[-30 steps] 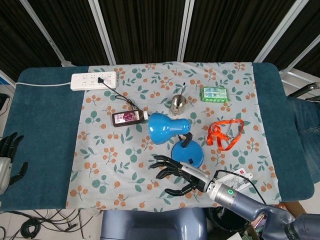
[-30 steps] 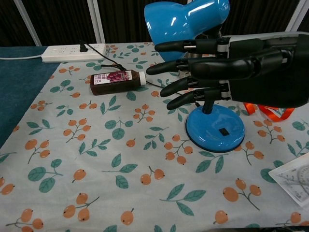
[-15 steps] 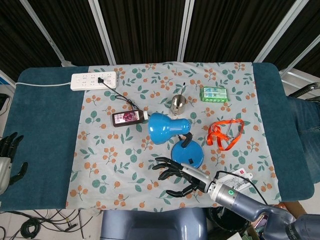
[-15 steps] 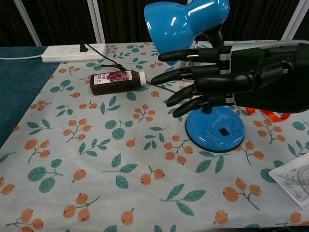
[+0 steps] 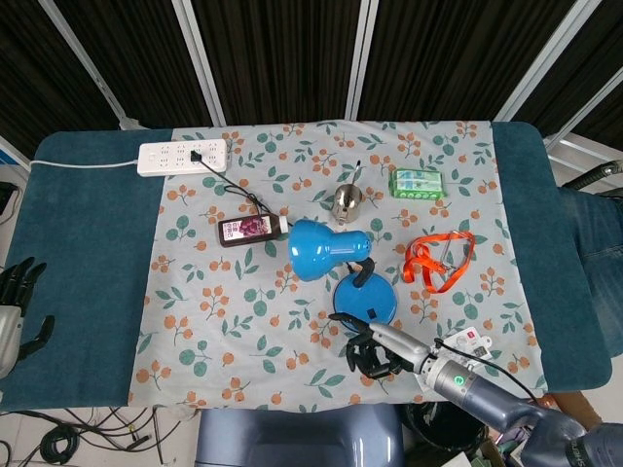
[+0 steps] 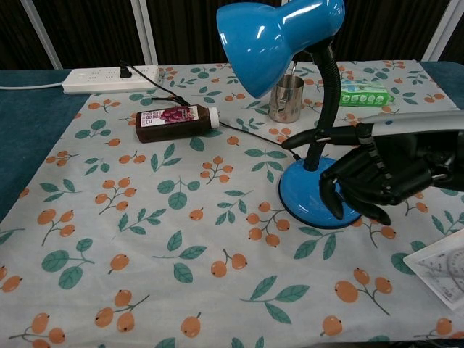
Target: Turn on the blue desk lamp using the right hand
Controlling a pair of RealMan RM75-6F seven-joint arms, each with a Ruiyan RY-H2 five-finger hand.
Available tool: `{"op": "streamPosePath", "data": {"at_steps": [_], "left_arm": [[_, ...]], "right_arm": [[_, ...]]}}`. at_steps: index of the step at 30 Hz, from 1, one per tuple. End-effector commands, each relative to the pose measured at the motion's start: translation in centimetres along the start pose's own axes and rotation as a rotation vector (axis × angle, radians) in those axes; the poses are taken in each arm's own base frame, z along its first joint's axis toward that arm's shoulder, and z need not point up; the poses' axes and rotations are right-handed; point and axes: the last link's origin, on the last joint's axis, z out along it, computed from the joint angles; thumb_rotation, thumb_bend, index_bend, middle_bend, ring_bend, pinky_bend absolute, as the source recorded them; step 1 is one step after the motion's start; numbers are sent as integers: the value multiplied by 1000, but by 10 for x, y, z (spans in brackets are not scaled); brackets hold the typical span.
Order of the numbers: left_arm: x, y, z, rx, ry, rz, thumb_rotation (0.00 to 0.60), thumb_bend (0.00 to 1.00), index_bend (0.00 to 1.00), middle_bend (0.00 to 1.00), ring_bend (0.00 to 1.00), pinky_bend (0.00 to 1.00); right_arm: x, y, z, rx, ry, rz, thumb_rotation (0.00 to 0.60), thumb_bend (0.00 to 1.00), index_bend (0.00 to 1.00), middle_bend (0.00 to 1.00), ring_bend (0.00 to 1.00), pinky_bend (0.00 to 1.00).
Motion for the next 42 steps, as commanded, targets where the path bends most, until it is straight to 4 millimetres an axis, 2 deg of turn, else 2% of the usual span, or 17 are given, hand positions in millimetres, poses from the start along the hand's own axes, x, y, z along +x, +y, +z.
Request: {"op": "streamPosePath", "data": {"at_steps": [1, 5, 10, 22, 36, 42], "left_arm": [[0, 0, 0, 0, 0, 1, 600, 378, 79, 45, 67, 0], [0, 0, 0, 2, 0, 0, 600, 378, 76, 44, 67, 0], [0, 0, 0, 2, -1, 1, 600, 378, 74, 44, 67, 0], [0, 0, 0, 5, 1, 3, 600, 378, 74, 44, 67, 0], [0, 0, 1, 6, 2, 2, 600, 378, 74, 44, 67, 0], [0, 0, 1, 8, 3, 3, 600, 378, 74, 44, 67, 0]], "right_arm": [[-3, 30, -12, -142, 93, -194, 600, 627, 0, 684, 766, 771], [-5, 42, -18, -207, 169, -346, 600, 641, 0, 700, 780, 784], [-14, 52, -20, -282, 213, -426, 600, 668, 0, 703, 780, 784], [-23, 63, -3, -347, 262, -537, 600, 670, 0, 721, 797, 784], [-29, 66, 8, -367, 270, -547, 600, 673, 1, 727, 802, 784], [-31, 68, 9, -371, 267, -543, 600, 673, 37, 727, 802, 784]]}}
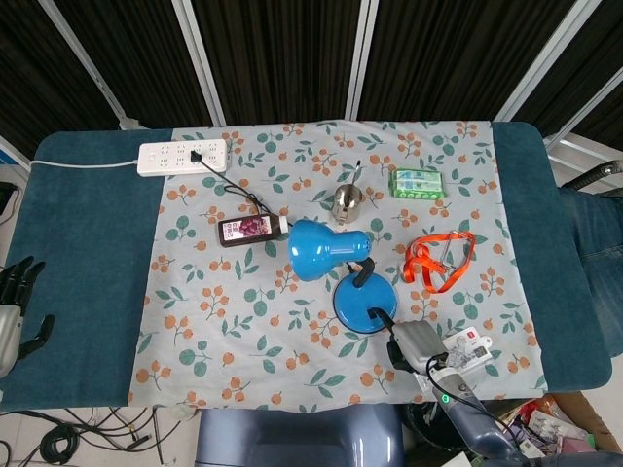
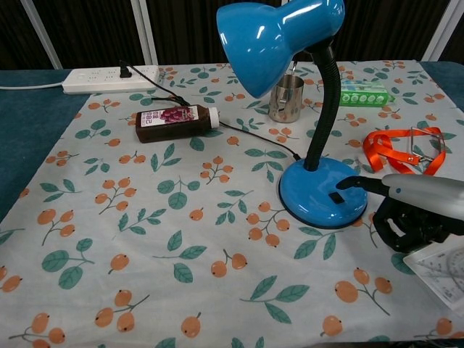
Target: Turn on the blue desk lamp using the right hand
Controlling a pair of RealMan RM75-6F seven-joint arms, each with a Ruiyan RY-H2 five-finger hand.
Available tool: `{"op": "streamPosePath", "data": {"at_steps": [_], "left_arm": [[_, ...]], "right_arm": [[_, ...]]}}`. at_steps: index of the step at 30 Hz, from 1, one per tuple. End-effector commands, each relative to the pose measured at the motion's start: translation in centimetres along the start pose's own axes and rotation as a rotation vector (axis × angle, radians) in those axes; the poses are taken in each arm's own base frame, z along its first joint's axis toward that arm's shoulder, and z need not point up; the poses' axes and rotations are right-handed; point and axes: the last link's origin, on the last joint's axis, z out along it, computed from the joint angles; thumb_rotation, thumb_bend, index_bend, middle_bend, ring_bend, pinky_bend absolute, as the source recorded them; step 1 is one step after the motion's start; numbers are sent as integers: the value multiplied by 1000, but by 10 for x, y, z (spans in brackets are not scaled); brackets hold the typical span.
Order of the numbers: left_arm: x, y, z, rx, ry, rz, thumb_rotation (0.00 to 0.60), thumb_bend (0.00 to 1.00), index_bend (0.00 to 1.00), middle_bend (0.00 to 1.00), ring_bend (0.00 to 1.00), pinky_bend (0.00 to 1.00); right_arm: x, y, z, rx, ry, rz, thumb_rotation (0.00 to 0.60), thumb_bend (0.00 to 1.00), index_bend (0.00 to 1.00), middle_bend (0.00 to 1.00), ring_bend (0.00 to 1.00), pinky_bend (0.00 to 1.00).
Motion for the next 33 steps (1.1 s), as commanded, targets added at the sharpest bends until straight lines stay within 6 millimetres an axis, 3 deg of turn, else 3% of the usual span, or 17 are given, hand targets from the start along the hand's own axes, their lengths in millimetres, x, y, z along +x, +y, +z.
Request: {"op": "streamPosePath", "data": {"at_steps": [1, 33], "left_arm": [[0, 0, 0, 1, 0, 0, 600, 378, 74, 44, 67, 0], [0, 0, 0, 9, -1, 1, 600, 378, 73, 44, 67, 0]], "right_arm": [[-1, 1, 0, -2, -3, 2, 600, 672, 40, 727, 802, 784], [-6, -1, 1, -2, -17, -3, 600, 673, 151, 725, 802, 784]]}}
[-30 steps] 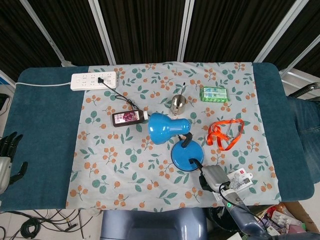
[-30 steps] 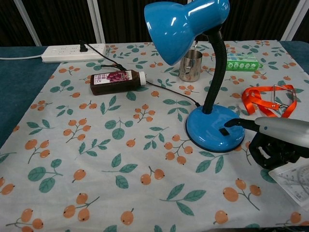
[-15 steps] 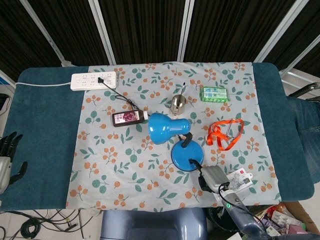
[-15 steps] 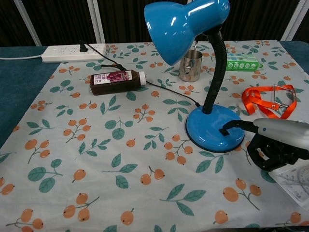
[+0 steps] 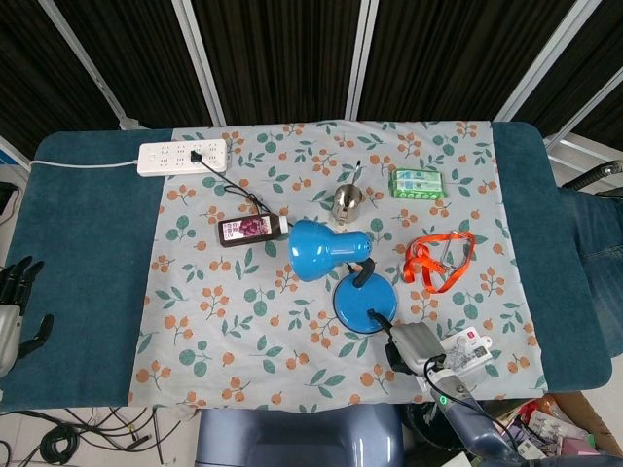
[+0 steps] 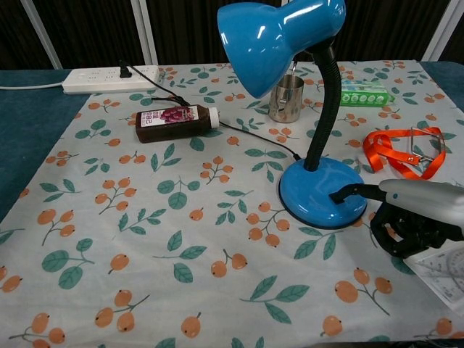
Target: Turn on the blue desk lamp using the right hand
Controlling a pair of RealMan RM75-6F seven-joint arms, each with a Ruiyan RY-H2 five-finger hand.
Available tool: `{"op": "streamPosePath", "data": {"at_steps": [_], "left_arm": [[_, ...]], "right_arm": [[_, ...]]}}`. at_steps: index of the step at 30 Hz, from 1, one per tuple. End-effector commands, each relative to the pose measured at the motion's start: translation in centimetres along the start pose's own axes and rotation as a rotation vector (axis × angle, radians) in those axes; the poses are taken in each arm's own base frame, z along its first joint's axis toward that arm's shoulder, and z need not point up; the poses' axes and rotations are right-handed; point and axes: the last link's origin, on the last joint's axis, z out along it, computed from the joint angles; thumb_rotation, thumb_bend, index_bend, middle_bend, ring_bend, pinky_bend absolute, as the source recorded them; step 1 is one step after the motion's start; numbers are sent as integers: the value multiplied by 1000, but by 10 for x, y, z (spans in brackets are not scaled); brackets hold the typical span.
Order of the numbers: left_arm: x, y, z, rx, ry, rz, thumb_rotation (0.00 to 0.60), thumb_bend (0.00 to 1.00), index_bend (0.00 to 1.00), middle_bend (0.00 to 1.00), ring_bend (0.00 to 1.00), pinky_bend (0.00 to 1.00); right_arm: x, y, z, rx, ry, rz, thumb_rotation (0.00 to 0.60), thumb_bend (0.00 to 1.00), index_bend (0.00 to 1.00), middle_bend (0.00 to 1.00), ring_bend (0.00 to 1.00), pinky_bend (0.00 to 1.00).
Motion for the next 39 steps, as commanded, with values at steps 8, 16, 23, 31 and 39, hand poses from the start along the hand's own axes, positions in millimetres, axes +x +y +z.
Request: {"op": "streamPosePath", "data": {"at_steps": [8, 16, 23, 31, 39], "left_arm": [[0, 0, 0, 1, 0, 1, 600, 378, 73, 44, 67, 0], [0, 0, 0, 0, 0, 0, 600, 378, 73, 44, 67, 0], [0, 0, 0, -1, 1, 0, 600, 378, 73, 44, 67, 0], [0, 1, 0, -3, 2, 2, 600, 379, 73, 44, 67, 0], [1, 0, 0, 0, 6, -1, 600, 378, 73, 44, 67, 0]], "right_arm": [[-2, 1, -1, -5, -10, -2, 600, 673, 196, 725, 803, 784], [5, -2, 0, 2, 16, 14, 600, 604, 69, 653, 747, 771], [35, -6, -5, 25, 132, 120, 600, 442, 18, 476, 602, 641], [75, 1, -27, 41, 182, 241, 600, 353, 17, 319, 401, 282], [114, 39, -71, -36, 315, 198, 600, 320, 18, 211, 317, 213]]}}
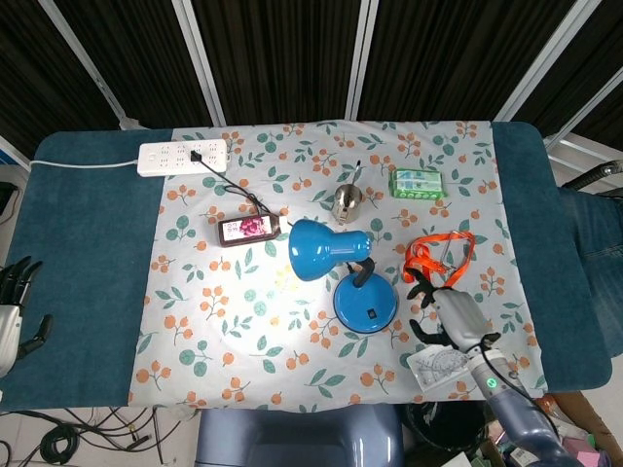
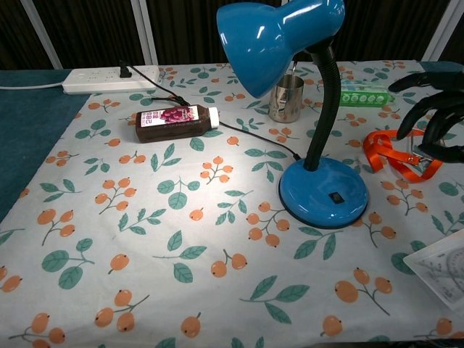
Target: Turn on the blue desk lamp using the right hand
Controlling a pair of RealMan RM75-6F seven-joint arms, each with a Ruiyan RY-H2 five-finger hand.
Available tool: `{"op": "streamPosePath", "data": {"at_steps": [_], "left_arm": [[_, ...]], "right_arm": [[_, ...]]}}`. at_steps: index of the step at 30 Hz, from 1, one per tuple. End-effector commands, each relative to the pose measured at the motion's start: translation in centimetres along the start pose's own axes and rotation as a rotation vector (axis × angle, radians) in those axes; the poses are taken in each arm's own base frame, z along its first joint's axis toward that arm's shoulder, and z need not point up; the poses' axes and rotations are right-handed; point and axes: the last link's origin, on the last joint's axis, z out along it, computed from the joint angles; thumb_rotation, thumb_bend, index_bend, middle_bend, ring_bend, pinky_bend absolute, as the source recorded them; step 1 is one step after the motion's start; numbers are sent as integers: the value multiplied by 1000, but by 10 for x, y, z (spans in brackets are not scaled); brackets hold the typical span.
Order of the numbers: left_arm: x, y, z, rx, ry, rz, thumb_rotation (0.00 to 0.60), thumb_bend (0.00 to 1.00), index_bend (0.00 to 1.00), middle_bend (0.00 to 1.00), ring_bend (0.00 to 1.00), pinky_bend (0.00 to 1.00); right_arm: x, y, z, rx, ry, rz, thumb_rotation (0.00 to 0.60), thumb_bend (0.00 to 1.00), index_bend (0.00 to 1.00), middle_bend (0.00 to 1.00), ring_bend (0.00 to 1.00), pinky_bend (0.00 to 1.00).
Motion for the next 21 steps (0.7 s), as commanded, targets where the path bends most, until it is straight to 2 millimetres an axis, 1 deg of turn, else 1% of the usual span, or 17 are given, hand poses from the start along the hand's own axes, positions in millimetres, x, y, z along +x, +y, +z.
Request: {"op": "streamPosePath", "data": {"at_steps": [1, 3, 5, 8, 10, 15, 21], "left_arm": [[0, 0, 0, -1, 0, 1, 600, 378, 73, 44, 67, 0], [0, 1, 0, -3, 0, 3, 600, 378, 73, 44, 67, 0], [0, 1, 0, -5, 1, 6, 600, 378, 73, 44, 67, 0], [0, 2, -1, -9, 6, 18, 600, 378, 73, 44, 67, 0], [0, 3, -1, -13, 9, 23, 600, 378, 73, 44, 67, 0], [0, 3, -1, -11, 11, 26, 600, 379, 73, 43, 67, 0], [0, 4, -1, -15, 10, 28, 600, 378, 73, 44, 67, 0]], "right_arm": [[26, 20, -30, -38, 98, -42, 600, 310, 17, 196, 308, 205], [28, 34, -48, -50, 135, -105, 600, 295, 17, 163, 286, 191], [25, 47, -65, -65, 173, -164, 600, 282, 17, 141, 269, 189], [16, 63, -83, -82, 221, -223, 600, 267, 17, 128, 249, 185], [10, 72, -92, -89, 241, -243, 600, 265, 17, 123, 243, 180], [-3, 91, -106, -99, 311, -320, 600, 260, 17, 110, 223, 169], [-3, 99, -106, -99, 353, -357, 600, 257, 16, 95, 214, 169]]}}
